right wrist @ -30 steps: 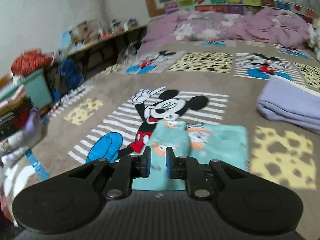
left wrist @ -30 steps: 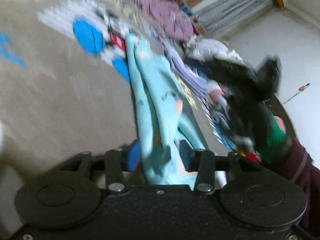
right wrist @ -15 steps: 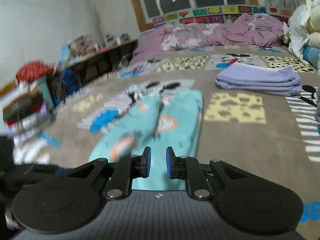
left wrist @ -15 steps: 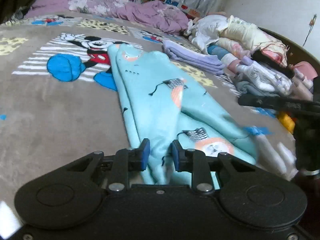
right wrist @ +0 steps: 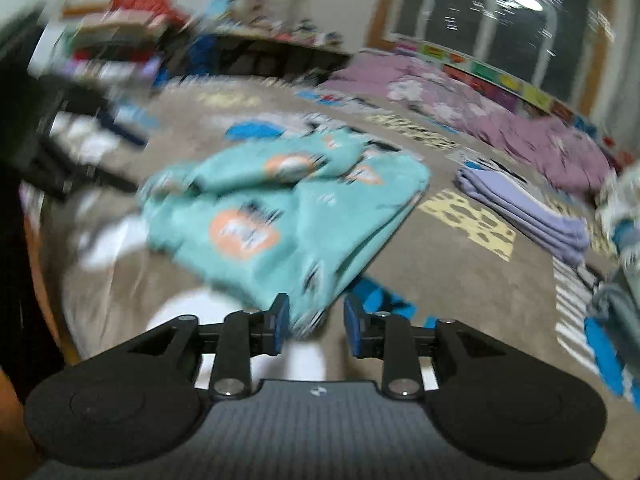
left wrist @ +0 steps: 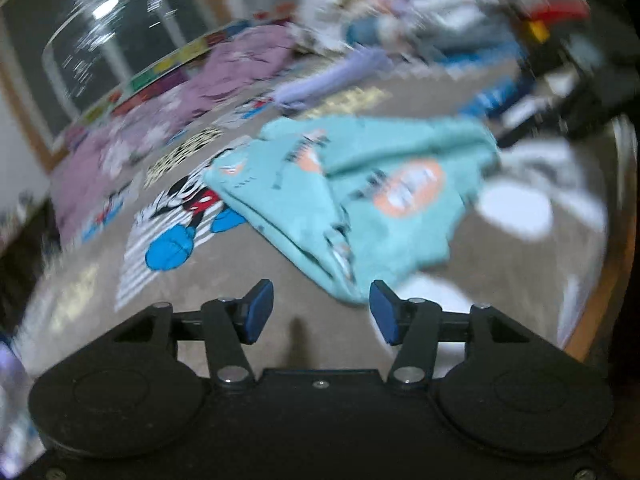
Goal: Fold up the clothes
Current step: 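Lift the hem with both grippers and fold it over toward the collar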
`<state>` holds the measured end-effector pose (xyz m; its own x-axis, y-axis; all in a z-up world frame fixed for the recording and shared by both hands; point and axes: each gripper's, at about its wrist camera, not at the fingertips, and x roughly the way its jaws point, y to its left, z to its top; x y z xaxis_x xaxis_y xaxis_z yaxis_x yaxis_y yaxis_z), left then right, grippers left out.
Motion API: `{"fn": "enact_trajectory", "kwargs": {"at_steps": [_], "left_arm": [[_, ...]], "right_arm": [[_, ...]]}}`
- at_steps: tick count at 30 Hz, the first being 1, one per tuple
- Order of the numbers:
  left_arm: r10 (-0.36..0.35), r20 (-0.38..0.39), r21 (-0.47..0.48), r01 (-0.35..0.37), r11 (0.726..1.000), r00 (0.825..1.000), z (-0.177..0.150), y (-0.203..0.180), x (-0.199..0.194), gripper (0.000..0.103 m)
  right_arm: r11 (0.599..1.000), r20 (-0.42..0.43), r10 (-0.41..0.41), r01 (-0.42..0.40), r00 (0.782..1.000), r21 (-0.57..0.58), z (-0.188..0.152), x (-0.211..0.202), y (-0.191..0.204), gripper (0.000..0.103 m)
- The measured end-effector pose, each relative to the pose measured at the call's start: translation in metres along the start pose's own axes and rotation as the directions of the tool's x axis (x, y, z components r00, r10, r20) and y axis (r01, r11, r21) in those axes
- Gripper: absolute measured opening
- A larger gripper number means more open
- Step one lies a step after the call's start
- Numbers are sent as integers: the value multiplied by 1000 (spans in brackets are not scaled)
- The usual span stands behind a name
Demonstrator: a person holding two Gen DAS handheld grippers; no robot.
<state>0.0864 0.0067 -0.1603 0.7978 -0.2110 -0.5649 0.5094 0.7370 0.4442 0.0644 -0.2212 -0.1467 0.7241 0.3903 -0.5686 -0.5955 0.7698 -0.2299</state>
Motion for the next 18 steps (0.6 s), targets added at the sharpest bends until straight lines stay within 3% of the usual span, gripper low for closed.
{"fn": "enact_trajectory", "kwargs": {"at_steps": [2, 5, 11, 13, 18], "left_arm": [[43, -30, 137, -39, 990, 999, -8, -13, 7, 56], [123, -26, 319, -108, 942, 992, -19, -31, 17, 56], [213, 77, 470, -223, 854, 974, -25, -48, 30, 57], [222, 108, 473, -247, 846, 969, -27, -47, 33, 56], [228, 143, 386, -266, 883, 963, -29, -35, 40, 56]], "right_arm": [[997, -31, -30, 28, 999, -76, -6, 3, 12, 42], [985, -60, -73, 62, 995, -163, -14, 11, 25, 44], [943, -12, -152, 141, 988, -303, -13, 26, 41, 46], [928, 7, -173, 165, 985, -333, -12, 30, 43, 50], [925, 33, -178, 178, 984, -334, -10, 37, 40, 54]]}}
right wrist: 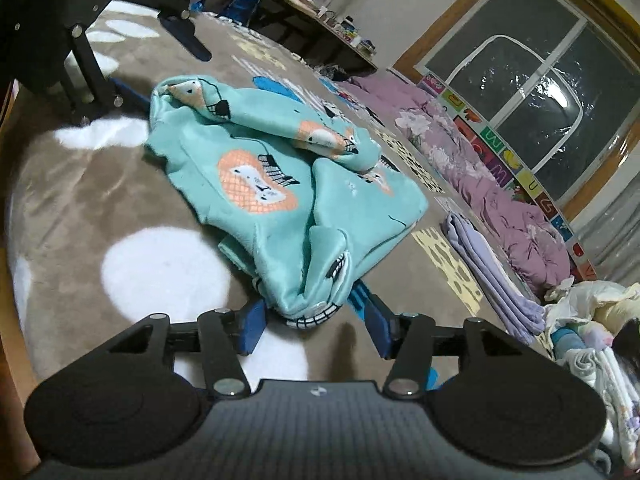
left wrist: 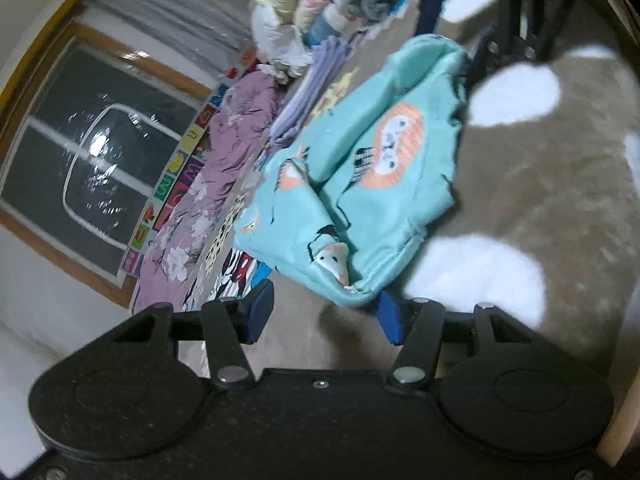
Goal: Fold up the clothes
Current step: 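Lift the hem with both grippers and fold it over toward the collar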
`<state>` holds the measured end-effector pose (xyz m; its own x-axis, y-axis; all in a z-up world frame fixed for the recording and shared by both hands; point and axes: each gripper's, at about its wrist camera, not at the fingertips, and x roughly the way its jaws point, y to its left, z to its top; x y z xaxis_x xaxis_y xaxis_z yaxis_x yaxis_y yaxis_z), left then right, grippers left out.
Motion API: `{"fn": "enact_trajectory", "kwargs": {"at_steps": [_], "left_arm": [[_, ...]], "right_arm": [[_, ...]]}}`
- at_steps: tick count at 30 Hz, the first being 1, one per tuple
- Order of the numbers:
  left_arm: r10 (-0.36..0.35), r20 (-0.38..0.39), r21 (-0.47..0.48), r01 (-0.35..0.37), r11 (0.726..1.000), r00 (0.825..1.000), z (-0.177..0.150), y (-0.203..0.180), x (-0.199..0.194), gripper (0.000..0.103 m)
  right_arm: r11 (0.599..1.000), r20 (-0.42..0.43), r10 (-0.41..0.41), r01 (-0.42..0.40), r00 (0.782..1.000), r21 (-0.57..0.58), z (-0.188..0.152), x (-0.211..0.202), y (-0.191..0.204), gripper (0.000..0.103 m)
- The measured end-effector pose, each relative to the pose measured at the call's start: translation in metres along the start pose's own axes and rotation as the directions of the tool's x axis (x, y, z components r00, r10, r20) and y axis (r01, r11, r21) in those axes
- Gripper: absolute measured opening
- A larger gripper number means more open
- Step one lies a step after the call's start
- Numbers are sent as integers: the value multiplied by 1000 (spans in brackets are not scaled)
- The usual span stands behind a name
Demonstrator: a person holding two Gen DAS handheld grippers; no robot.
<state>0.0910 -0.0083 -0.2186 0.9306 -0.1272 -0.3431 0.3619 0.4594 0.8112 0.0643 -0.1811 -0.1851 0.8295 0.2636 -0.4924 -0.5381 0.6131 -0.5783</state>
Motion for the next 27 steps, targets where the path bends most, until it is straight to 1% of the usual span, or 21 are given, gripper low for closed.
{"fn": "enact_trajectory", "kwargs": {"at_steps": [2, 3, 4, 5, 6, 8, 9, 11, 12, 13, 14, 15, 16, 18, 20, 24, 27], "left_arm": [[3, 11, -33, -3, 999, 1000, -1, 3, 5, 56], [3, 18, -39, -3, 999, 1000, -2, 4, 5, 52], [-4, 23, -34, 5, 999, 1000, 0, 2, 3, 47], [-11, 28, -21, 11, 1000, 1000, 0, -1, 1, 44], [-22, 33, -10, 22, 1000, 999, 0, -3, 0, 36], [-26, 48, 0, 26, 1000, 999, 0, -8, 2, 34], [-23, 56, -5, 24, 1000, 998, 0, -7, 5, 34], [-13, 69, -25, 15, 1000, 998, 2, -7, 8, 34], [-11, 72, -36, 14, 999, 997, 2, -7, 9, 33], [-14, 75, -46, 17, 999, 997, 1, -8, 8, 30], [-18, 76, -57, 22, 998, 997, 2, -8, 7, 30], [-22, 76, -68, 27, 997, 997, 2, -8, 6, 26], [-27, 77, -79, 33, 996, 997, 2, -9, 5, 20], [-51, 71, -123, 59, 991, 996, 5, -6, 5, 14], [-66, 70, -160, 77, 984, 995, 6, -2, 2, 13], [-82, 60, -153, 90, 984, 995, 6, 5, -16, 12], [-116, 65, -173, 126, 977, 991, 6, 15, -31, 12]], "right_arm": [[1000, 10, -6, 6, 1000, -10, 0, 1, 1, 52], [1000, 12, -6, 6, 1000, -13, 1, 1, 1, 51], [1000, 14, -7, 7, 1000, -17, 1, 0, 1, 50], [1000, 14, -4, 5, 1000, -24, 1, -1, 3, 48], [999, 20, 0, 1, 1000, -33, -2, -3, 5, 47], [999, 31, 8, -6, 1000, -51, -6, -8, 9, 46], [998, 45, 6, -3, 999, -70, -8, -8, 11, 47], [998, 53, 1, 3, 999, -69, -8, -5, 9, 46], [997, 58, -3, 7, 998, -73, -6, -3, 10, 44], [997, 63, -6, 10, 998, -77, -5, -1, 10, 44], [998, 69, 2, 2, 998, -68, -4, 0, 10, 40], [999, 75, 18, -15, 997, -45, -3, 0, 9, 35], [999, 75, 43, -44, 996, 2, -3, -1, 3, 33], [993, 76, 79, -85, 994, 81, -2, -2, -7, 29], [993, 71, 77, -83, 994, 79, 0, -6, -7, 28], [993, 81, 76, -82, 994, 81, 6, -20, -7, 28], [993, 98, 73, -82, 993, 87, 9, -37, -6, 28]]}}
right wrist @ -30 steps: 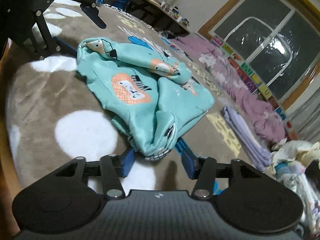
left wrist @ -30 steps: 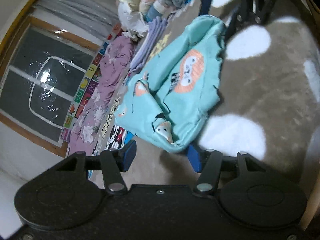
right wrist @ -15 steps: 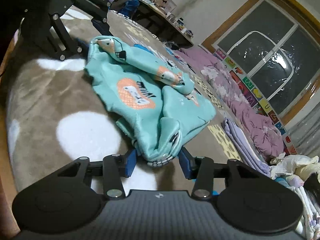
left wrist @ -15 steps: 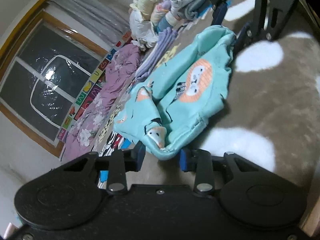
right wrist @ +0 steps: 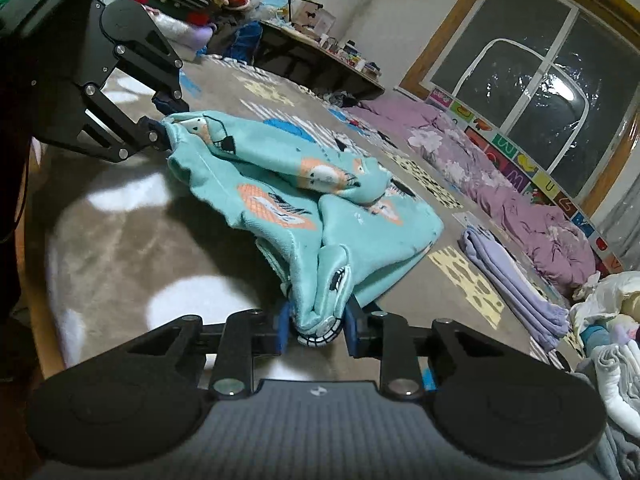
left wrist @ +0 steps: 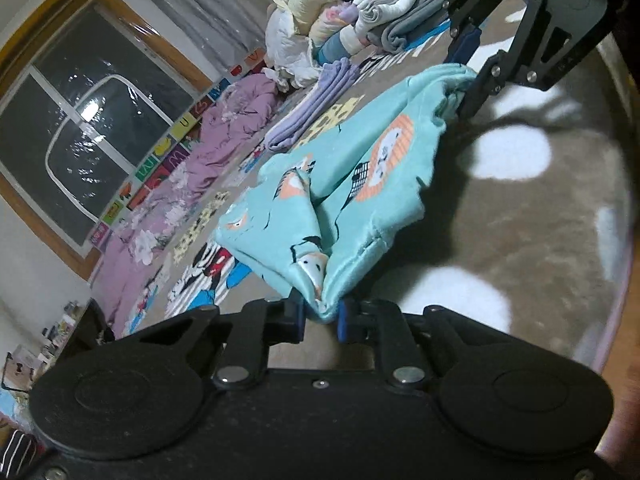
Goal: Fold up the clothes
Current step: 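Lift the hem with both grippers and fold it over toward the collar, then lower the folded hem onto the shirt and open both grippers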
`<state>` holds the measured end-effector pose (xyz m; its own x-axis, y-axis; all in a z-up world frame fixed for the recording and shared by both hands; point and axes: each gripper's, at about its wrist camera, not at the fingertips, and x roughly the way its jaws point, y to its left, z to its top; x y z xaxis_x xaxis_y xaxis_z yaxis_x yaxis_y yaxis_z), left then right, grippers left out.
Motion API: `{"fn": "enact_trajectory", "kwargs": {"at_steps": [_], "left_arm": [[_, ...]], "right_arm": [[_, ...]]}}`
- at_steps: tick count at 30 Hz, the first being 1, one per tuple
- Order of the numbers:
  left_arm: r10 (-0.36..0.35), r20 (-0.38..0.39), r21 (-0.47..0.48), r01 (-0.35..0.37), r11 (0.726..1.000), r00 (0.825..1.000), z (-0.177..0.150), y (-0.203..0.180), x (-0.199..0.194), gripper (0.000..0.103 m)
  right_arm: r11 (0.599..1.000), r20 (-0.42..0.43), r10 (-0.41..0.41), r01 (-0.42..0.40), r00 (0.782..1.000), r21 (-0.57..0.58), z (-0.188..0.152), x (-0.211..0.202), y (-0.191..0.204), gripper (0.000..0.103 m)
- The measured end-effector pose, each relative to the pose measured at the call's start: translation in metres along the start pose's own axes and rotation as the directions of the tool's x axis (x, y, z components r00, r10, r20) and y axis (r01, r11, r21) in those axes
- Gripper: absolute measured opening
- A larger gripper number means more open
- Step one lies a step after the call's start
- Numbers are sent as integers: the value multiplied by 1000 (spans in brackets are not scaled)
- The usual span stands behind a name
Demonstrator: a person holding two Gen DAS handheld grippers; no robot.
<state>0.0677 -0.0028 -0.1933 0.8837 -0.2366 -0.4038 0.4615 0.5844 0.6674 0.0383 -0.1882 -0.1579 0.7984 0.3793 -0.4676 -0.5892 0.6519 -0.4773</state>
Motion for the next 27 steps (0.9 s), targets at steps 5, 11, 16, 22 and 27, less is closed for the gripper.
{"fn": "enact_trajectory", "kwargs": {"at_steps": [5, 11, 16, 22, 27], "left_arm": [[-43, 72, -133, 52, 990, 996, 6, 28, -27, 12], [-35, 172, -323, 90, 942, 984, 16, 64, -36, 13], [-48, 235, -448, 152, 881, 971, 25, 91, -21, 14], [-83, 270, -532, 221, 817, 959, 26, 120, 6, 14], [-123, 305, -607, 292, 739, 945, 22, 150, 34, 14]], "right_arm": [[1000, 61, -23, 22, 998, 22, 10, -28, 0, 28], [993, 166, -38, 19, 985, 117, 28, -49, -26, 28], [971, 228, -51, -5, 972, 238, 36, -43, -61, 29], [932, 274, -49, -55, 961, 358, 35, -17, -98, 29], [868, 302, -29, -126, 953, 480, 29, 10, -131, 26]]}}
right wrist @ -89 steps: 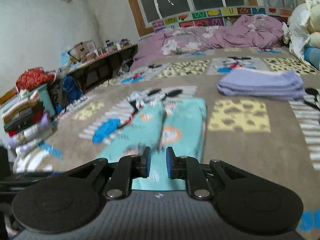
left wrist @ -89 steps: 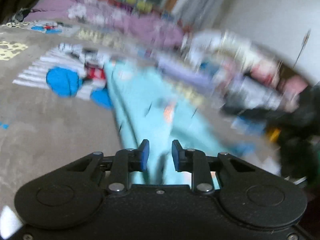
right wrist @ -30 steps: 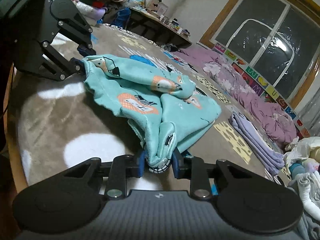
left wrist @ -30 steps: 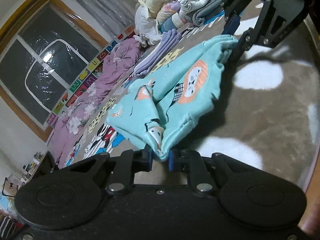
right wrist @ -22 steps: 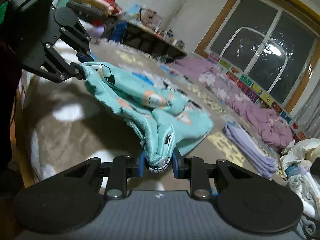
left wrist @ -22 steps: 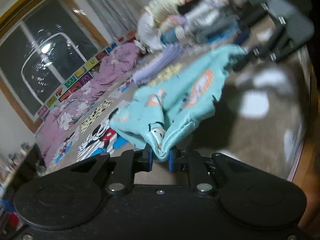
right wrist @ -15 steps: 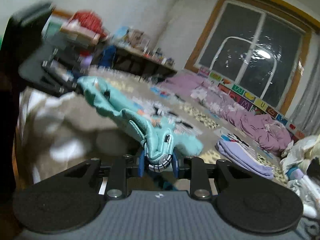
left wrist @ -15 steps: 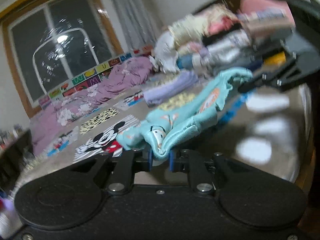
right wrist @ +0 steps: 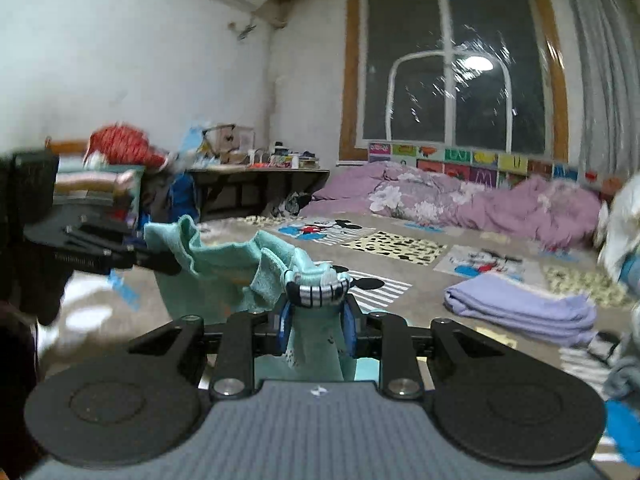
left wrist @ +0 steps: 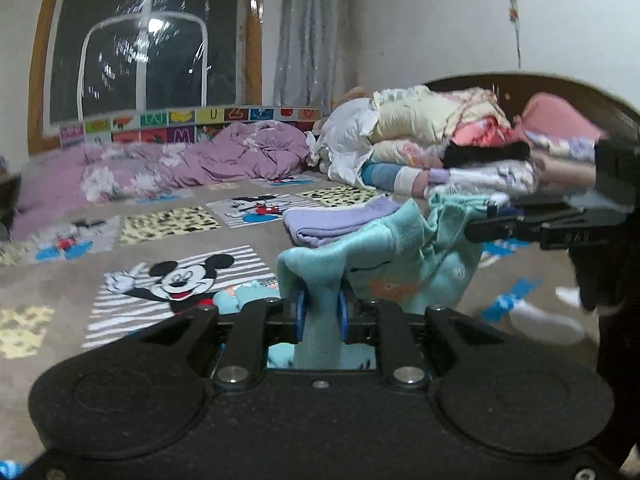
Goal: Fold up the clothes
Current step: 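Lower the folded hem onto the shirt and open both grippers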
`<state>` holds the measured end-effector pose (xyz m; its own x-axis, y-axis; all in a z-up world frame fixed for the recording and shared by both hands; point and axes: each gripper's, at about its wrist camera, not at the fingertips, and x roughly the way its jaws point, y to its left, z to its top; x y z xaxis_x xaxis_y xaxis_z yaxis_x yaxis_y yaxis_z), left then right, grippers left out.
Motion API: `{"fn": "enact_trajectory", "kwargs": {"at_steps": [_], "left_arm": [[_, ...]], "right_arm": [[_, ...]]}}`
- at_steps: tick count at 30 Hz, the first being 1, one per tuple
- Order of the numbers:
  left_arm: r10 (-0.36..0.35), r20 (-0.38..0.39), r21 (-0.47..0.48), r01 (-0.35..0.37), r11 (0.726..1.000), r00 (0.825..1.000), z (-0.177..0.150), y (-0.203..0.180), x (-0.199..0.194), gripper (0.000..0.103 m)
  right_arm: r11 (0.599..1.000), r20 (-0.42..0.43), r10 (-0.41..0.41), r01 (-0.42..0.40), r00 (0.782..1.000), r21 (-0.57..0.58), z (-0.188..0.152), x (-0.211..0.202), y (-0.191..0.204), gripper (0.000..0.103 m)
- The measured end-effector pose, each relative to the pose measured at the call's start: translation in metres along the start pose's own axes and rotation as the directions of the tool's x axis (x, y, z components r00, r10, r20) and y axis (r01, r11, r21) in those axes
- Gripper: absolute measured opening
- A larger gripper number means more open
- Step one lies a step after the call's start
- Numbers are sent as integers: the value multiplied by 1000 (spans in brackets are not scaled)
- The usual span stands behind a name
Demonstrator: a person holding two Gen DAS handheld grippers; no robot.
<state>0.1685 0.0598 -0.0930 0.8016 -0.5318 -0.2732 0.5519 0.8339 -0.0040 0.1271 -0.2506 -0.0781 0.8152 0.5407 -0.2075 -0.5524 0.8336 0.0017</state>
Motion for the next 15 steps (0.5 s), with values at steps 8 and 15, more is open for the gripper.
{"fn": "enact_trajectory", "kwargs": {"at_steps": [8, 15], "left_arm": [[-63, -12, -178, 60, 982, 998, 12, 52, 55, 12], [-102, -27, -337, 87, 938, 994, 11, 92, 95, 8]], "right_arm": [[982, -22, 30, -25, 999, 188, 5, 56, -56, 22], [925, -64, 83, -53, 994, 376, -1, 109, -104, 18]]}}
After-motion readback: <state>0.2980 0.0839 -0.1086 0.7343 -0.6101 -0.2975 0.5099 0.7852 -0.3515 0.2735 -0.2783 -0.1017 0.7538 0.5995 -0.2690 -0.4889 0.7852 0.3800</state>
